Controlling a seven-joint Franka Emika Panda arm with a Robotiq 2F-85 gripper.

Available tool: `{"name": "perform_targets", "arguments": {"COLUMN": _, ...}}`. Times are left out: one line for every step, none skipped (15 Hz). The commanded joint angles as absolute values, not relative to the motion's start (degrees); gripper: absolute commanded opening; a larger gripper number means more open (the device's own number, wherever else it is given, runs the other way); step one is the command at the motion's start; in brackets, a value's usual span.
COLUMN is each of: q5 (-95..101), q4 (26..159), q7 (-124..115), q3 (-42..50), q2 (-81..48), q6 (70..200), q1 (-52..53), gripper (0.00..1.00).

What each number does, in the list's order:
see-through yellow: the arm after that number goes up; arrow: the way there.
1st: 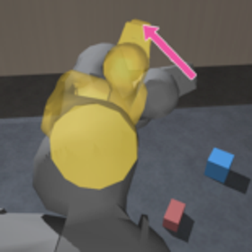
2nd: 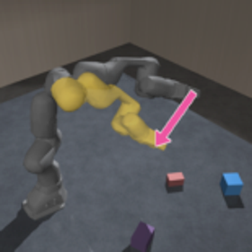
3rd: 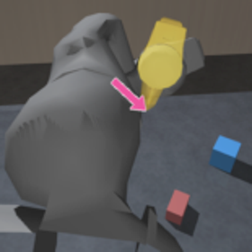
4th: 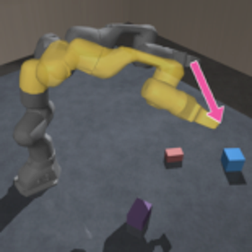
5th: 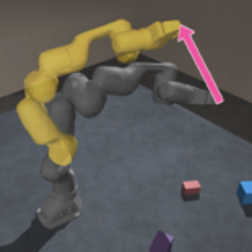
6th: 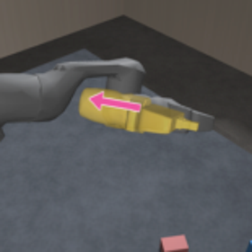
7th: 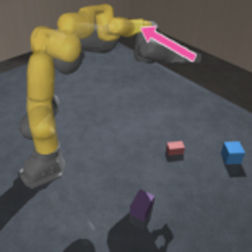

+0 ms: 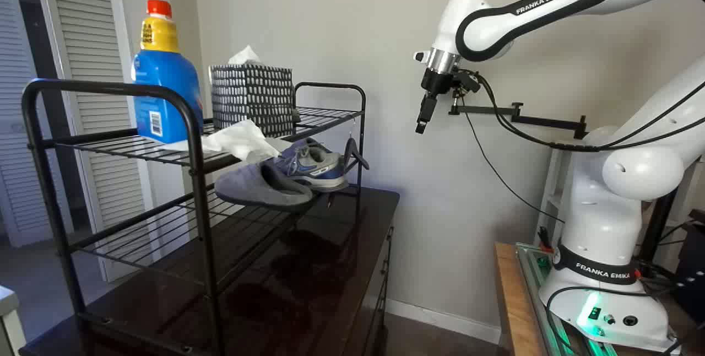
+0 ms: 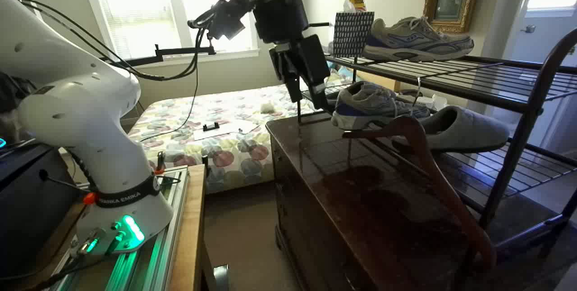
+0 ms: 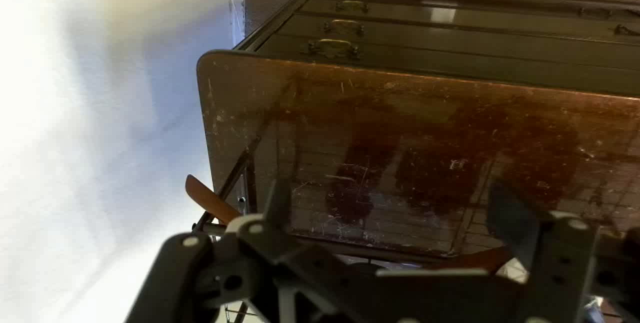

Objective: Put the cloth on the stand

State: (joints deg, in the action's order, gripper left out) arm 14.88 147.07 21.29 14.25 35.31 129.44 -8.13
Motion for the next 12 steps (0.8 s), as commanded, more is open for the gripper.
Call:
{"name": "perform_targets", "arguments": {"q5": 14.6, "q4": 147.0, "q7": 21.5, "q3": 14.0, "q2": 35.3, "q6": 129.3, "q1": -8.4, "gripper": 1.0}}
{"name": "perform_targets", "arguments": {"q5": 14.6, "q4": 147.0, "q7": 21.5, "q3": 14.0, "q2": 35.3, "q6": 129.3, "q1": -8.4, "gripper": 1.0}}
{"name": "perform_targets", "arguments": {"q5": 14.6, "q4": 147.0, "q7": 21.5, "q3": 14.0, "q2": 35.3, "q6": 129.3, "q1": -8.4, "gripper": 1.0}}
{"name": "perform_targets", "arguments": {"q5": 14.6, "q4": 147.0, "q7": 21.5, "q3": 14.0, "q2": 35.3, "q6": 129.3, "q1": -8.4, "gripper": 1.0}}
{"name": "perform_targets", "arguments": {"q5": 14.6, "q4": 147.0, "q7": 21.5, "q3": 14.0, "q2": 35.3, "q6": 129.3, "q1": -8.4, "gripper": 1.0}}
{"name": "perform_targets", "arguments": {"q5": 14.6, "q4": 147.0, "q7": 21.5, "q3": 14.0, "q2": 35.3, "q6": 129.3, "q1": -8.4, "gripper": 1.0}}
{"name": "perform_targets", "arguments": {"q5": 13.9, "q4": 146.6, "q7": 19.9, "q3": 13.2, "q2": 34.8, "q6": 129.7, "q1": -7.9, "gripper": 1.0}}
{"name": "perform_targets", "arguments": {"q5": 13.0, "q4": 146.2, "q7": 18.3, "q3": 12.1, "q2": 34.7, "q6": 129.2, "q1": -7.3, "gripper": 1.0}}
{"name": "perform_targets", "arguments": {"q5": 11.4, "q4": 146.0, "q7": 17.9, "q3": 11.6, "q2": 35.2, "q6": 129.5, "q1": -6.0, "gripper": 1.0}}
{"name": "perform_targets", "arguments": {"q5": 9.7, "q4": 145.5, "q7": 17.0, "q3": 10.7, "q2": 35.4, "q6": 129.3, "q1": -4.7, "gripper": 1.0}}
{"name": "perform_targets", "arguments": {"q5": 7.7, "q4": 144.8, "q7": 16.4, "q3": 9.6, "q2": 35.2, "q6": 129.1, "q1": -3.0, "gripper": 1.0}}
{"name": "perform_targets", "arguments": {"q5": 5.7, "q4": 143.9, "q7": 16.3, "q3": 8.9, "q2": 34.6, "q6": 129.2, "q1": -1.2, "gripper": 1.0}}
